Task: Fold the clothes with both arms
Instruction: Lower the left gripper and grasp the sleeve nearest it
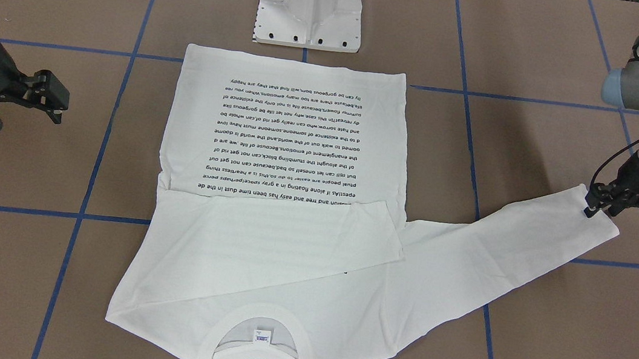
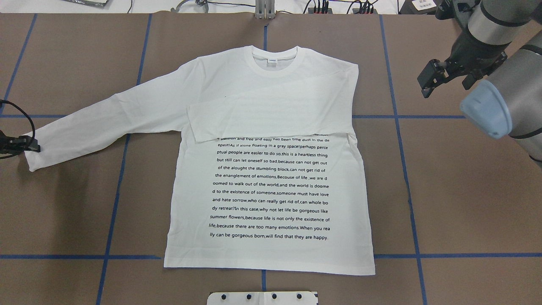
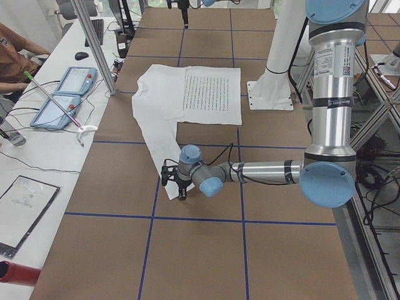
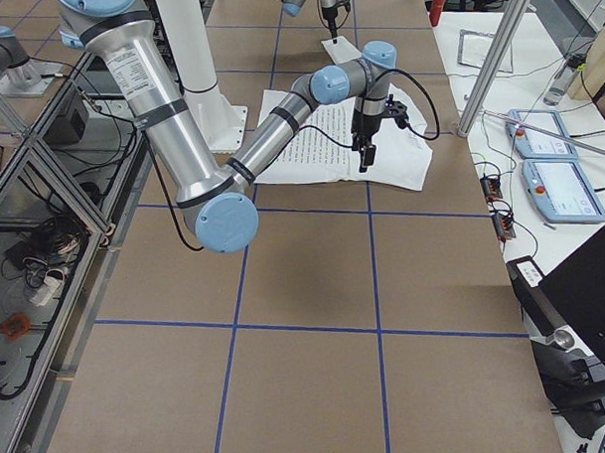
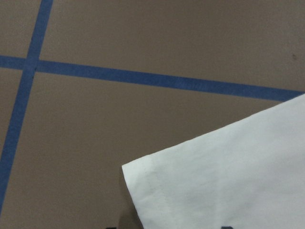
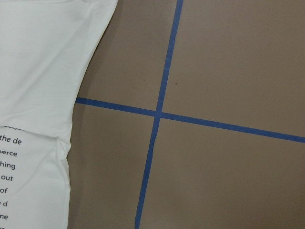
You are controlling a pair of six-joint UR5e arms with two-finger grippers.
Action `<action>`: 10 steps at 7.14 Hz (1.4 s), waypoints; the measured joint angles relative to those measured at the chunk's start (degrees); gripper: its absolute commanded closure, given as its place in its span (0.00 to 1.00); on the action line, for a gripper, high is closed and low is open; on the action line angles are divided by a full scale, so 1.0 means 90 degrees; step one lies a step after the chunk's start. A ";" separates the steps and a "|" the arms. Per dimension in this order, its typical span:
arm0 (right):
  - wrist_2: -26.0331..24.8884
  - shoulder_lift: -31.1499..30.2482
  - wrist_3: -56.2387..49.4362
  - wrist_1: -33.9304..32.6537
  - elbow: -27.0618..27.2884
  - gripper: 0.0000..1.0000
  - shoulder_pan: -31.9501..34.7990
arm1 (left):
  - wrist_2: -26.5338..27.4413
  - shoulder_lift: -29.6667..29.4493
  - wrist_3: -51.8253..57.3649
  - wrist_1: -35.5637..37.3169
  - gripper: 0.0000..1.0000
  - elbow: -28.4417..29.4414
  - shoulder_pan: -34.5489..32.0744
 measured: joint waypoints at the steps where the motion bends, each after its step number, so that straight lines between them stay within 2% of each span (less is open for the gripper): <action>1: 0.0002 0.0002 0.0000 0.0000 0.0001 0.00 0.0004 | -0.0015 -0.0001 -0.0006 0.0005 0.71 -0.0028 0.0003; 2: 0.0004 0.0002 0.0000 0.0000 0.0002 0.00 0.0006 | -0.0028 -0.0001 -0.0009 0.0015 0.76 -0.0054 0.0007; 3: 0.0002 0.0002 0.0000 0.0000 0.0002 0.00 0.0007 | -0.0034 -0.0002 -0.0009 0.0016 0.91 -0.0072 0.0009; 4: 0.0001 0.0001 -0.0002 0.0000 0.0002 0.00 0.0007 | -0.0039 -0.0002 -0.0015 0.0022 1.00 -0.0106 0.0009; 8: 0.0001 -0.0168 -0.0014 0.0002 0.0116 0.00 0.0022 | -0.0362 -0.0022 -0.0073 0.0188 1.00 -0.0734 0.0008; 10: -0.0017 -0.0594 -0.0012 0.0009 0.0497 0.00 0.0030 | -0.0752 -0.0392 -0.0189 0.1132 1.00 -0.1419 0.0018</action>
